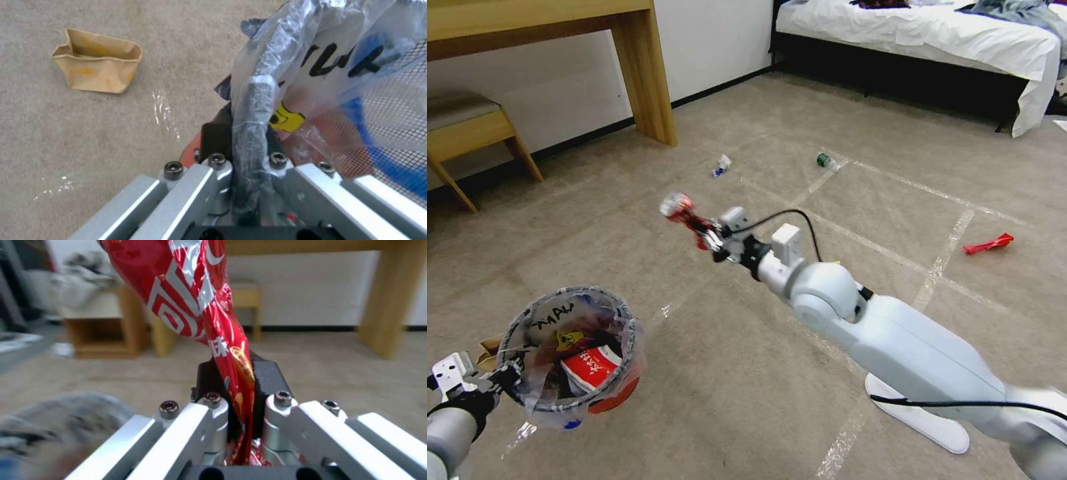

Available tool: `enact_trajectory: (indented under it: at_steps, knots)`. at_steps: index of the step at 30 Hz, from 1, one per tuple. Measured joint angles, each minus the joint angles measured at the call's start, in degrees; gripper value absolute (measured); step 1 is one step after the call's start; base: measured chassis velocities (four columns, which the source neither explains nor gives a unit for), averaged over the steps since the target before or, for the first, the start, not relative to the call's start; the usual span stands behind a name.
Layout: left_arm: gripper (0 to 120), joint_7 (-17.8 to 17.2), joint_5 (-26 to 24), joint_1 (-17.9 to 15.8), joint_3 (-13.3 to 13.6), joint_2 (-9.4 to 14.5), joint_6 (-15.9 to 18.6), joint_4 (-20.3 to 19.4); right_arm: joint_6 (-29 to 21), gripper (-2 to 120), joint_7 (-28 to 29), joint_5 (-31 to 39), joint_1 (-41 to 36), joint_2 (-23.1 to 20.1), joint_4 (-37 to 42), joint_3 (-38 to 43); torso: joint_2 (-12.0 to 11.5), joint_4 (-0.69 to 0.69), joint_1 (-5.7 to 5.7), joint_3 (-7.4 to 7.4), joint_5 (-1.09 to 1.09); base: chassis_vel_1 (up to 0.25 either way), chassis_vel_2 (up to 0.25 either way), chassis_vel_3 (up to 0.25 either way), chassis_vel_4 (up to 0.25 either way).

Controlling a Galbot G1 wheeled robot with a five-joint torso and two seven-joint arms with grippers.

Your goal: Pick up the trash bin and place the garbage on the floor into it.

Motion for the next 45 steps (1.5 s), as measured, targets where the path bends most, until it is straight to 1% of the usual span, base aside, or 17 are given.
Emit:
enact_trajectory:
  at_steps: [1, 3, 4, 6, 7, 9, 12, 19, 22, 23, 25, 29, 45]
  knots:
    - [1, 0.0, 0.0, 0.0, 0.0, 0.0, 0.0, 0.0, 0.0, 5, 0.0, 0.0, 0.0, 0.0, 0.0, 0.0, 0.0, 0.0, 0.0, 0.0, 0.0, 0.0, 0.0, 0.0, 0.0]
    - [1, -0.1, -0.3, -0.5, 0.1, 0.8, 0.0, 0.5, -0.2, 5, 0.8, 2.2, 2.8, 3.1, 0.1, -3.2, 0.0, 0.01, 0.0, 0.0, -0.01, 0.0, 0.0, 0.0, 0.0]
    - [1, -0.1, -0.3, -0.5, 0.1, 0.8, 0.0, 0.5, -0.2, 5, 0.8, 2.2, 2.8, 3.1, 0.1, -3.2, 0.0, 0.01, 0.0, 0.0, -0.01, 0.0, 0.0, 0.0, 0.0]
    - [1, -0.2, -0.4, -0.6, 0.2, 1.0, 0.0, 0.8, -0.4, 5, 1.2, 2.4, 3.8, 5.0, -0.2, -4.6, 0.0, 0.02, 0.0, 0.0, -0.01, 0.0, 0.0, 0.0, 0.0]
    - [1, -0.2, -0.4, -0.6, 0.2, 1.0, 0.0, 0.8, -0.4, 5, 1.2, 2.4, 3.8, 5.0, -0.2, -4.6, 0.0, 0.02, 0.0, 0.0, -0.01, 0.0, 0.0, 0.0, 0.0]
    - [1, -0.2, -0.4, -1.0, 0.3, 1.2, 0.0, 1.4, -0.7, 5, 2.0, 2.4, 4.3, 7.4, -0.8, -6.3, 0.0, 0.01, 0.0, 0.0, -0.01, 0.0, 0.0, 0.0, 0.0]
    - [1, -0.2, -0.4, -1.4, 0.5, 1.3, 0.0, 1.8, -1.2, 5, 2.8, 2.5, 4.3, 8.5, -0.8, -7.9, 0.0, 0.0, 0.0, 0.0, 0.0, 0.0, 0.0, 0.0, 0.0]
    - [1, -0.2, -0.6, -2.1, 0.7, 1.7, 0.1, 2.1, -1.9, 5, 4.0, 3.6, 4.3, 9.4, -0.7, -11.0, 0.0, -0.02, 0.0, 0.0, 0.01, 0.0, 0.0, 0.0, 0.0]
    - [1, -0.2, -0.8, -2.1, 0.5, 1.9, 0.1, 2.2, -3.4, 5, 5.3, 4.8, 4.5, 10.2, -0.9, -12.7, 0.0, 0.01, 0.0, 0.0, 0.01, 0.0, 0.0, 0.0, 0.0]
    - [1, -0.3, -1.0, -2.1, 0.3, 2.0, 0.1, 2.2, -4.8, 5, 6.9, 5.6, 4.5, 10.7, -1.1, -13.9, 0.0, 0.01, 0.0, -0.01, 0.01, 0.0, 0.0, 0.0, 0.0]
    - [1, -0.3, -1.1, -2.1, 0.3, 2.1, 0.1, 2.2, -5.2, 5, 7.6, 5.7, 4.4, 10.9, -1.5, -14.8, 0.0, 0.01, 0.0, -0.01, 0.01, 0.0, 0.0, 0.0, 0.0]
    - [1, -0.4, -1.3, -2.0, 0.1, 2.2, 0.1, 2.0, -5.5, 5, 8.4, 4.9, 3.5, 11.2, -2.4, -16.7, 0.0, -0.01, 0.0, -0.01, 0.01, 0.0, 0.0, 0.0, 0.0]
    - [1, -0.5, -1.2, -1.3, 0.0, 1.7, 0.1, 0.9, -5.4, 5, 8.5, 2.4, 2.4, 12.7, -5.8, -19.3, 0.0, 0.0, 0.0, -0.01, 0.01, 0.0, 0.0, 0.0, 0.0]
